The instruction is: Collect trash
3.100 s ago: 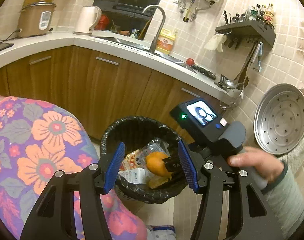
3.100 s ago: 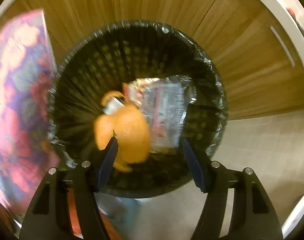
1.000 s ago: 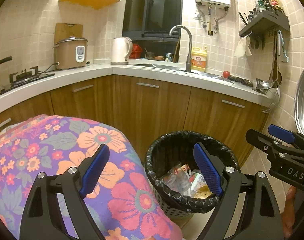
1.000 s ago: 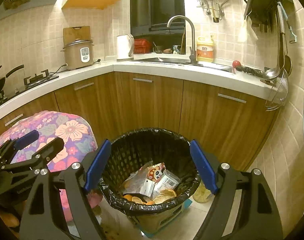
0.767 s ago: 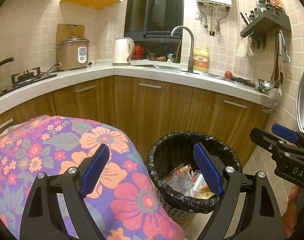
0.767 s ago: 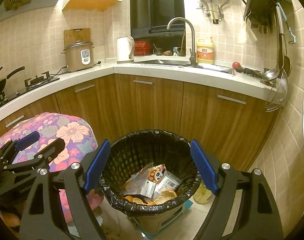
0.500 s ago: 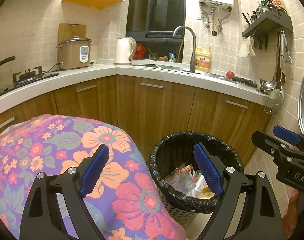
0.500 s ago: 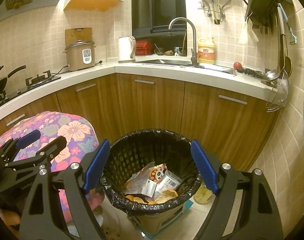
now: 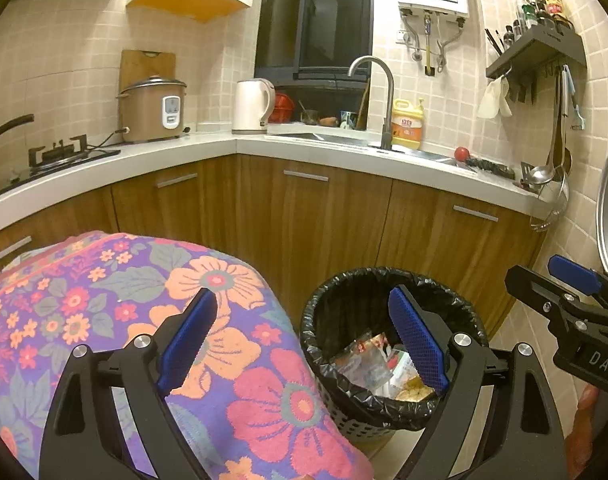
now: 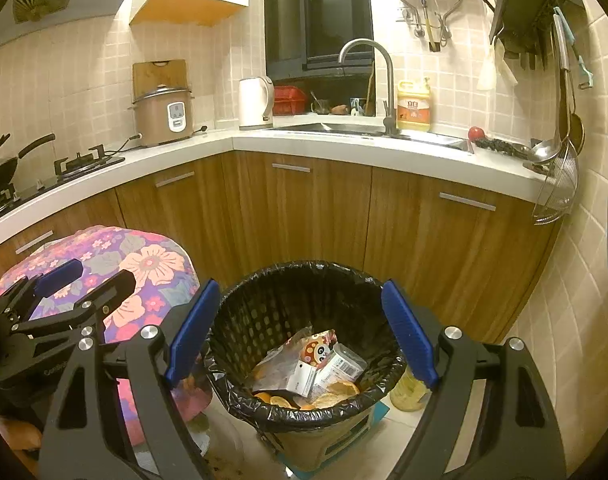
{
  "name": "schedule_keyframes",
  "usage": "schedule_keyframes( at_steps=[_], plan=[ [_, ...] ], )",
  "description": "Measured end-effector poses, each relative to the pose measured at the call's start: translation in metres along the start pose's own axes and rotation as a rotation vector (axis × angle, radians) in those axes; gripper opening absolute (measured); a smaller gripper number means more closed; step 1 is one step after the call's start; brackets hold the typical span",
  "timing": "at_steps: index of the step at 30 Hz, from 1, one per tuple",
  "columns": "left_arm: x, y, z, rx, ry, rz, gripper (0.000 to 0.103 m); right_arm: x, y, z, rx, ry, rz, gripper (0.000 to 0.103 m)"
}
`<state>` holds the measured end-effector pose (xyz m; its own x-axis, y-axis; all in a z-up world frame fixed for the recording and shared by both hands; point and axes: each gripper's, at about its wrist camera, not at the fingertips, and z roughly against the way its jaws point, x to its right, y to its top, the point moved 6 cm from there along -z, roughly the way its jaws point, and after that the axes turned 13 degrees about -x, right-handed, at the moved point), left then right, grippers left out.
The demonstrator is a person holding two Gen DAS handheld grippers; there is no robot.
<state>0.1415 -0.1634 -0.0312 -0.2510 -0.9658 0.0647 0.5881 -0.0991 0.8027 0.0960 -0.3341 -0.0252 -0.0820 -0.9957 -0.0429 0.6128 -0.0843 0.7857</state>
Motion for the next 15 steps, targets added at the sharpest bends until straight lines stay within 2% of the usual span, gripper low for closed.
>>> schedule_keyframes(
  at_steps=[10,15],
  plan=[
    [0.0008,0.0007,0.0004,0.003,0.002,-0.001,0.085,-0.0017,-0.0015,-0.0027,-0.005,-0.008,0.002,0.08],
    [-0.0008,-0.0002,-0.0007,0.006,0.033,0.002,0.085,-0.0015,-0.0018,-0.0039,-0.008,-0.005,0.003,0.08]
  ],
)
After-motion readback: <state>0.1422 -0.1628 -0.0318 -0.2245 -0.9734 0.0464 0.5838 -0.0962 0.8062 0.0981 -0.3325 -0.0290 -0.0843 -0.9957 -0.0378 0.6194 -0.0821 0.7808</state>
